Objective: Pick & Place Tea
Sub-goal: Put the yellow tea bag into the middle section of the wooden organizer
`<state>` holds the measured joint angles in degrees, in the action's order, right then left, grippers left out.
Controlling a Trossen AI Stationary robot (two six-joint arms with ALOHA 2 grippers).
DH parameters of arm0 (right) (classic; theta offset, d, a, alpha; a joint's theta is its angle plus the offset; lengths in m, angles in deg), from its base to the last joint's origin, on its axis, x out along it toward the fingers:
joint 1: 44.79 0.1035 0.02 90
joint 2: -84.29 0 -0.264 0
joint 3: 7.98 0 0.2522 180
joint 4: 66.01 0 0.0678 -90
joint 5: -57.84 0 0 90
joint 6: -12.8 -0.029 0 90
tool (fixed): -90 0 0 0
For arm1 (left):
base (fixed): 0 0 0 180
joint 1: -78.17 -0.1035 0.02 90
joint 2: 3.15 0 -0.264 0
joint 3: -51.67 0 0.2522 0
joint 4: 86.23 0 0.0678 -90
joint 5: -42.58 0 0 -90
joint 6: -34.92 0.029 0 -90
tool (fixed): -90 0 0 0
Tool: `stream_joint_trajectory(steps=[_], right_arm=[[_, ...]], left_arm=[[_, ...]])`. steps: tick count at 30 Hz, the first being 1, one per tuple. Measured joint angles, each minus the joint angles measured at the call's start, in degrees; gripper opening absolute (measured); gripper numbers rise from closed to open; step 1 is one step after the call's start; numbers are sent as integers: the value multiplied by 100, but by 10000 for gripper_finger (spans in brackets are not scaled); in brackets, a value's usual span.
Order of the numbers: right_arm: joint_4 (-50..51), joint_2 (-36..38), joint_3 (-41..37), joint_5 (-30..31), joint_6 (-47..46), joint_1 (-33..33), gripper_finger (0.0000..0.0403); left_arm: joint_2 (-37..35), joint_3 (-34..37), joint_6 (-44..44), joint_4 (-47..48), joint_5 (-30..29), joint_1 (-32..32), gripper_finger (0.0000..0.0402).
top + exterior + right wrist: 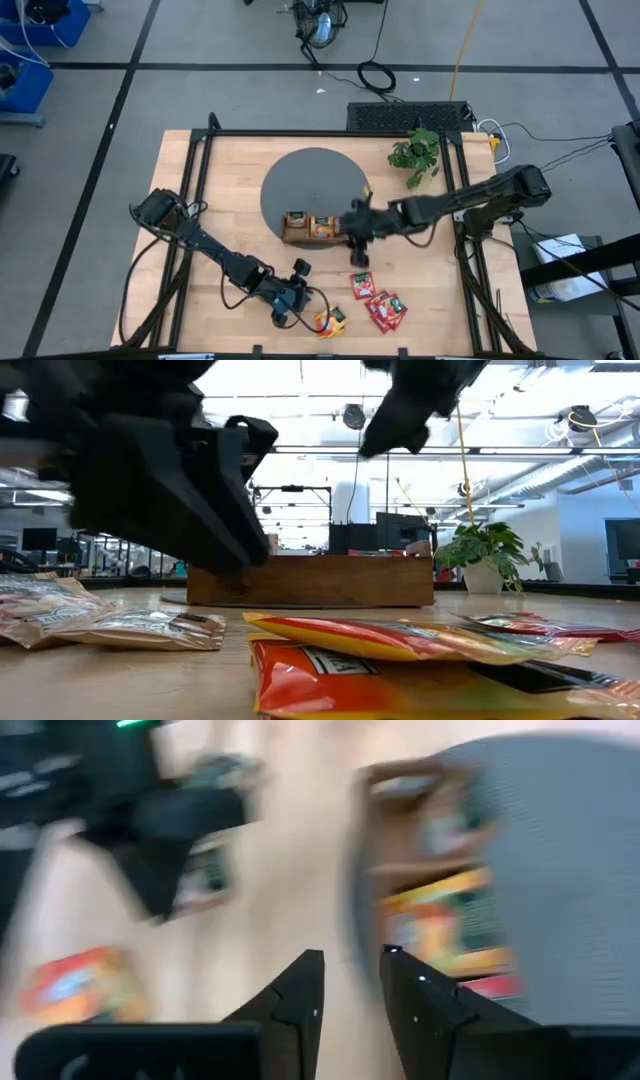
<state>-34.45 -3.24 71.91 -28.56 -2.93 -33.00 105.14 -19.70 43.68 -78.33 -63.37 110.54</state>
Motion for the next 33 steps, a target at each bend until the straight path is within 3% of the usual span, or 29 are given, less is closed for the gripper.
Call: stream_joint_trajectory(steps=[3, 6, 12, 15, 18, 21, 26, 30, 33], right_arm=[[-105, -19, -34, -539, -644, 468, 95], [-528, -21, -245, -582, -1325, 963, 95], [-1802, -24, -1147, 562, -2763, 1682, 90], [-2765, -30, -1746, 694, -3190, 1914, 90], [-3909, -121, -2353, 1115, -3626, 2126, 92], [-4831, -409, -2649, 1303, -3832, 2284, 95], [-5299, -1155, -2283, 1170, -4180, 2368, 95], [-4864, -1687, -1533, 679, -4243, 2362, 95], [-3927, -1904, -999, 465, -4381, 2376, 95]], left_arm=[[4, 0, -45, 24, 92, 74, 88], [8, 2, -136, -132, 92, 187, 88], [6, 0, -324, -352, 107, 585, 88], [6, 0, -265, -919, 29, 786, 88], [51, -7, -274, -1632, -444, 914, 88], [182, -2, -454, -1638, -514, 897, 88], [462, -97, -612, -1923, -513, 808, 88], [649, -384, -771, -1478, -510, 752, 88], [817, -589, -765, -1293, -508, 745, 88]])
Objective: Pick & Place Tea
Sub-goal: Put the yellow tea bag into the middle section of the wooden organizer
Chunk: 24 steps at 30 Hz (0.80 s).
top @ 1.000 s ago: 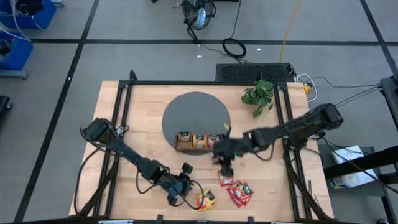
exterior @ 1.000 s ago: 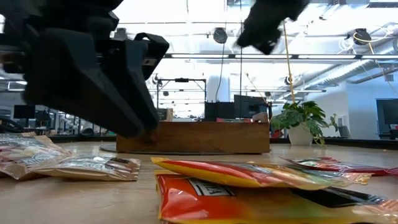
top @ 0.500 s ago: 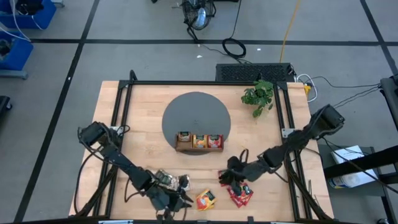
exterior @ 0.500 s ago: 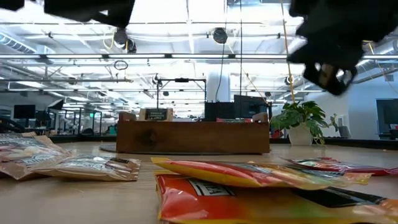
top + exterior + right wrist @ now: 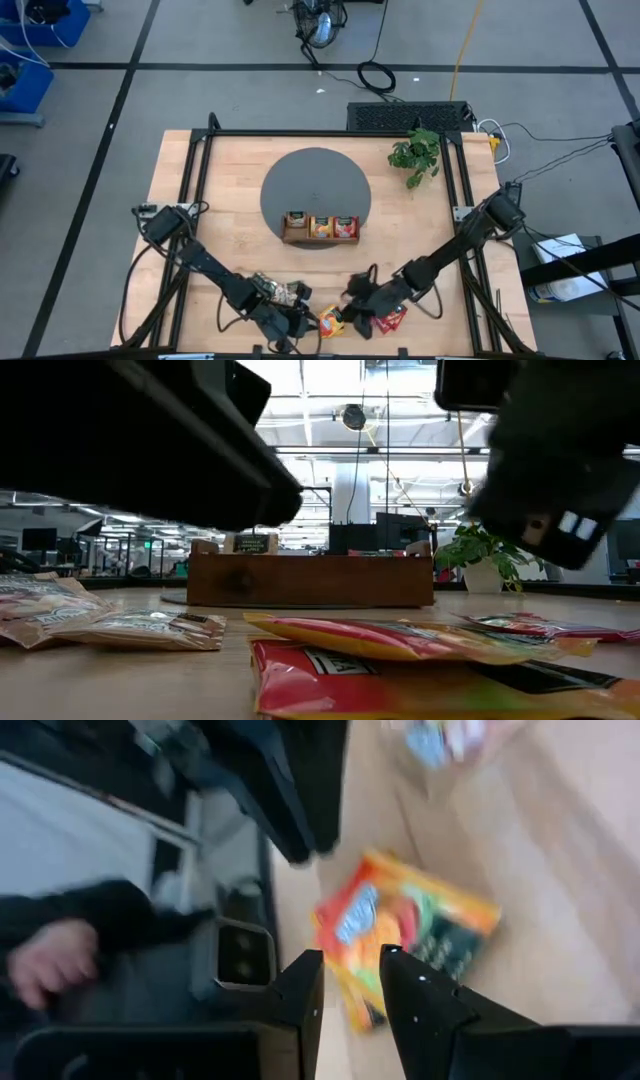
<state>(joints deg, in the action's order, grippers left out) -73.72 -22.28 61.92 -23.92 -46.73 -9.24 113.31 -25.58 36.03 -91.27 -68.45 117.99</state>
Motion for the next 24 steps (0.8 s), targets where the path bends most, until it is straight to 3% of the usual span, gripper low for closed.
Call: stream_joint_trajectory(steps=[3, 6, 24], right_arm=[[1333, -43, 362, -113, -298, -6, 95], [1938, -43, 437, -104, -639, -9, 92], [1312, -436, 427, -407, -847, -196, 91]], left_arm=[[202, -237, 47, 2, 172, -11, 88], [386, -455, 94, 334, 173, -59, 88], [599, -655, -165, 660, 303, -357, 88]])
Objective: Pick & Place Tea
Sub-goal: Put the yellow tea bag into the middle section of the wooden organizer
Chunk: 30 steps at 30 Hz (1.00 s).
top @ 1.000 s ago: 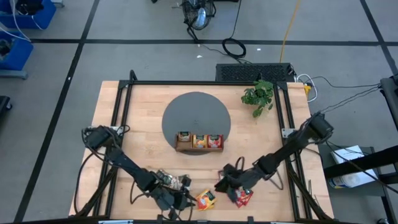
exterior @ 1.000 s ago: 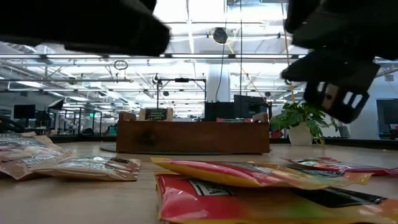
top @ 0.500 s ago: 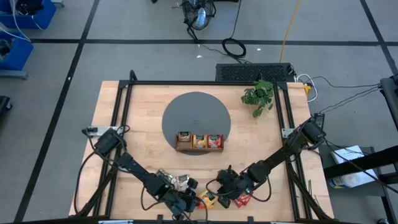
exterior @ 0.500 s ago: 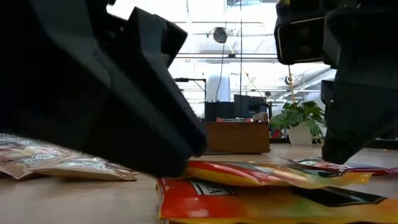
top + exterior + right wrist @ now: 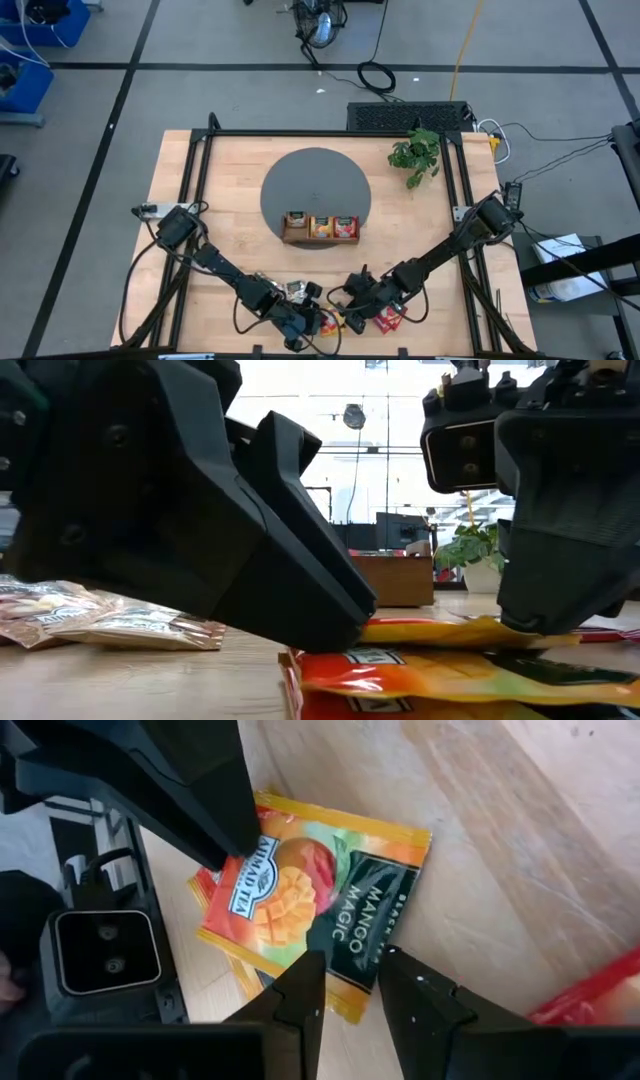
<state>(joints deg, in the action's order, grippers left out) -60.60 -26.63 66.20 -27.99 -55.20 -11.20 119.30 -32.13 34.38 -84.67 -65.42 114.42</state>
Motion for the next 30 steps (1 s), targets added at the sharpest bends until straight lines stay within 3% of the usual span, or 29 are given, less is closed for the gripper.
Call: stream_joint_trajectory(steps=[11, 19, 30], right_arm=[[-74, -4, -3, -282, 294, -27, 88], [60, -3, -3, -296, 750, -62, 7], [633, 410, -3, -55, 1206, -140, 0]], left_arm=[[7, 0, 20, 37, 37, -50, 88], [7, 0, 70, 57, 17, -55, 88], [-53, 9, 314, 217, -379, 64, 88]])
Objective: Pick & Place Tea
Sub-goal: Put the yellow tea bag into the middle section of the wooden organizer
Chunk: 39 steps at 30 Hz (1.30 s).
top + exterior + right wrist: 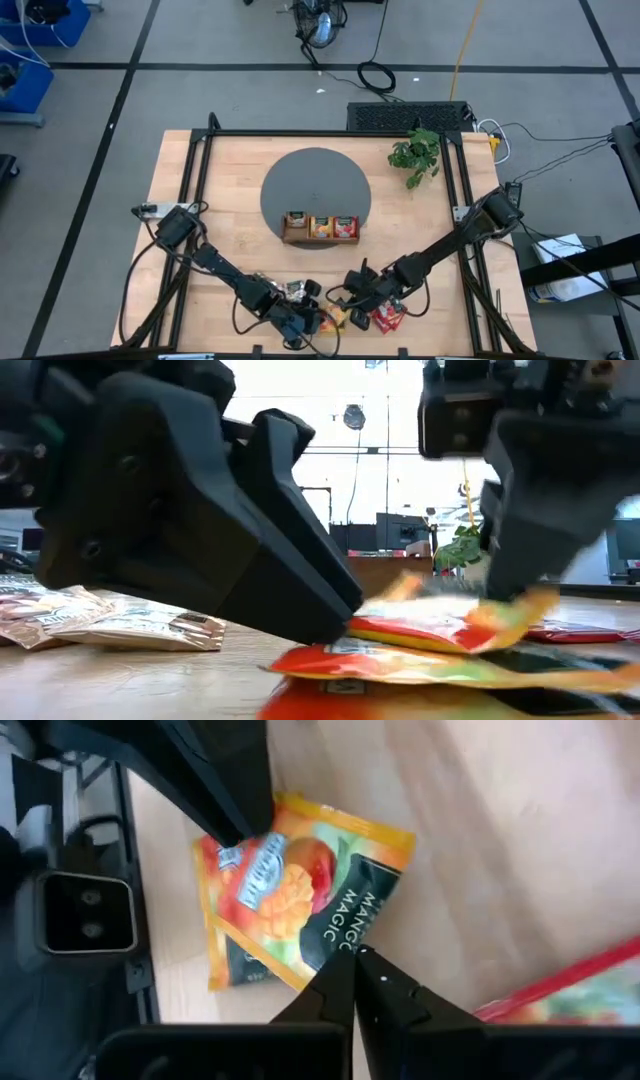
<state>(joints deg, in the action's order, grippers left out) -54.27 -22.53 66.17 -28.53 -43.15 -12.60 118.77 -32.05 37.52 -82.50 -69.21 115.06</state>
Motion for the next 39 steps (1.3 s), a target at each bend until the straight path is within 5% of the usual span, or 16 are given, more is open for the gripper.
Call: stream_joint_trajectory(steps=[8, 14, 18, 26, 39], right_arm=[[669, 546, 0, 382, 271, 4, 0], [982, 894, 125, 382, 558, -111, 0], [2207, 950, 855, 394, 1017, -324, 0], [4228, 957, 2356, 718, 2763, -1168, 0], [4388, 934, 2417, 381, 4719, -2744, 0]], left_arm=[[-126, 17, 503, 67, -1099, 403, 88], [-164, 11, 476, 253, -1304, 511, 88], [-194, 9, 302, 305, -1438, 528, 88], [-192, 9, 219, 517, -1478, 583, 88], [-1005, -2, -1030, 2653, -2649, 888, 88]])
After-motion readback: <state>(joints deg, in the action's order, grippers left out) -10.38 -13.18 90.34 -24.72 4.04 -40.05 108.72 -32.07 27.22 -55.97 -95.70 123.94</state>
